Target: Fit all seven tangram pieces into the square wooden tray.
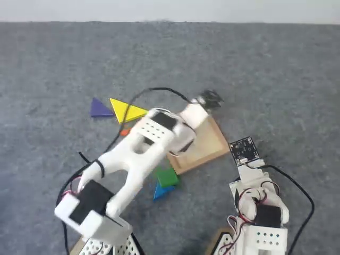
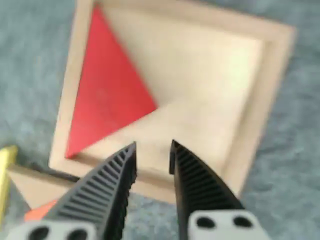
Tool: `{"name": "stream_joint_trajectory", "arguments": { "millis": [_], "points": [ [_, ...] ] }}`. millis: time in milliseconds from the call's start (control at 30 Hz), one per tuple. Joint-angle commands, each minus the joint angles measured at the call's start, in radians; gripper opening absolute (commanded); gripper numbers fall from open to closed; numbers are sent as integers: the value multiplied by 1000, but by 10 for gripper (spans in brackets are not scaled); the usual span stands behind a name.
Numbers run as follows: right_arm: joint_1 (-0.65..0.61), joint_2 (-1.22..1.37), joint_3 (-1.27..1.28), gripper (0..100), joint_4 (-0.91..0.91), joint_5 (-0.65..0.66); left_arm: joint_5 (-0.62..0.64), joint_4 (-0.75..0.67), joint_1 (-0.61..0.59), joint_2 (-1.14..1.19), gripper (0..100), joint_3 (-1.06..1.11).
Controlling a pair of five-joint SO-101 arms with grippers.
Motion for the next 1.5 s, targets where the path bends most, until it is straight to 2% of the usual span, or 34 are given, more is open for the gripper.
{"name": "stream_joint_trajectory", "arguments": {
  "millis": [0,300,533,667,767,900,1000,1133,1200,1300,1467],
  "points": [
    [-5,-16,17,8,2,8,-18,8,-44,40,116,-7],
    [-5,-16,17,8,2,8,-112,117,-195,126,116,-67],
    [-5,-16,17,8,2,8,-198,236,-345,203,117,-280],
    [-5,-16,17,8,2,8,-250,250,-362,239,117,-398],
    [-5,-16,17,8,2,8,-236,249,-345,137,145,-403],
    [-5,-16,17,8,2,8,-164,204,-388,-17,197,-363],
    [-5,-16,17,8,2,8,-66,167,-454,-6,209,-363],
    [-5,-16,17,8,2,8,219,172,-545,137,211,-432],
    [-5,-16,17,8,2,8,382,209,-566,218,212,-481],
    [-5,-16,17,8,2,8,543,322,-566,333,245,-582],
    [-5,-16,17,8,2,8,586,433,-575,468,315,-740]
  ]
}}
